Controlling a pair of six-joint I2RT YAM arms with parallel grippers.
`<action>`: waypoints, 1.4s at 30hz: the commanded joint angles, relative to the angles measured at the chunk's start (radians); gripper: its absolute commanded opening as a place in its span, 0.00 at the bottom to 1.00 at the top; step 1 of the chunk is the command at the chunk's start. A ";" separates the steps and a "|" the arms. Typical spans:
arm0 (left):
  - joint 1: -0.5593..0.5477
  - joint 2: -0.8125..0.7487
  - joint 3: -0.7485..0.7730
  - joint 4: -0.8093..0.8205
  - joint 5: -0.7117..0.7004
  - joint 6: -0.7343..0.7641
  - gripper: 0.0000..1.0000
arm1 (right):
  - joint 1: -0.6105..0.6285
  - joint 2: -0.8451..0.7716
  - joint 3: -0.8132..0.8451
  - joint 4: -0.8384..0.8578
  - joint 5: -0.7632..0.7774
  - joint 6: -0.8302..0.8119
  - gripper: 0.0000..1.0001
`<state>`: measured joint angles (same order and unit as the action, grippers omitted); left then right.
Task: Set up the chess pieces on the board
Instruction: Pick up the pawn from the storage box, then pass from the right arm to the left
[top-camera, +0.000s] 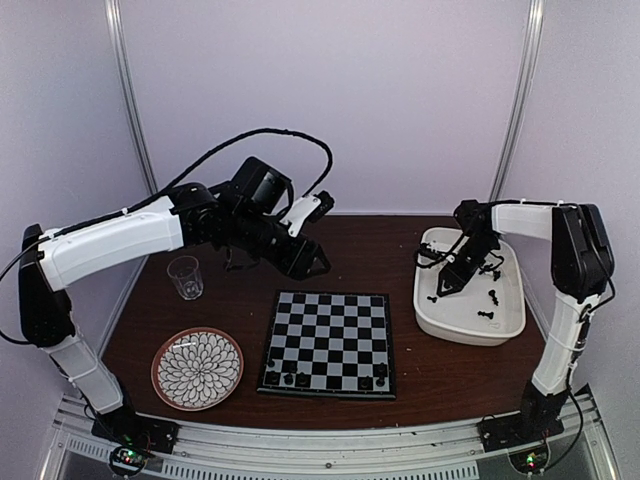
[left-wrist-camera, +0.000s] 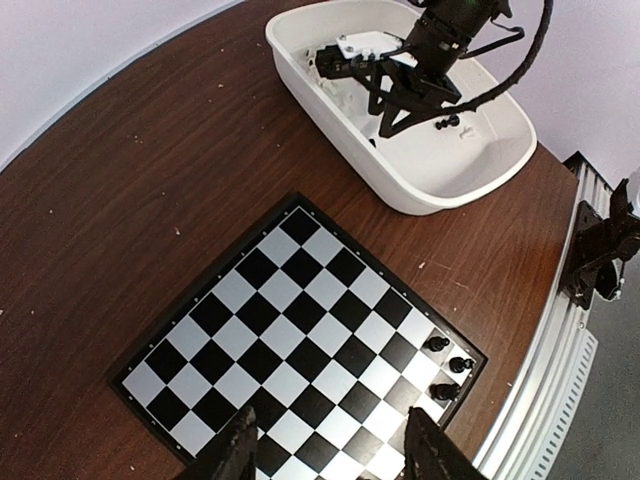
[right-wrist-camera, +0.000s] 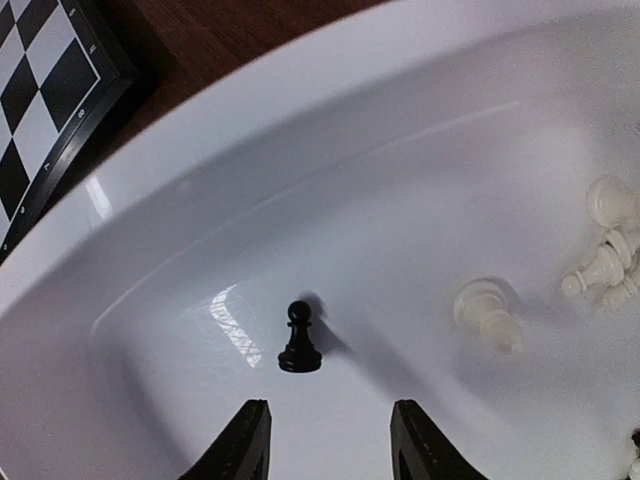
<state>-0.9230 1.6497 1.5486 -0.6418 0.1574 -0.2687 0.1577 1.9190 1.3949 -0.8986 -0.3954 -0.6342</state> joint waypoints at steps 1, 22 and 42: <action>-0.003 -0.021 -0.015 0.053 0.001 -0.022 0.50 | 0.037 0.050 -0.002 0.056 -0.025 -0.061 0.45; -0.002 -0.008 -0.002 0.038 -0.018 -0.019 0.50 | 0.040 0.022 -0.055 0.066 0.033 -0.059 0.13; -0.004 0.249 0.243 0.217 0.520 -0.257 0.44 | 0.249 -0.522 0.031 -0.272 -0.431 -0.059 0.12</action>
<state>-0.9230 1.8305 1.7405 -0.4931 0.4473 -0.3866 0.3168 1.4185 1.3819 -1.1042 -0.7265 -0.7036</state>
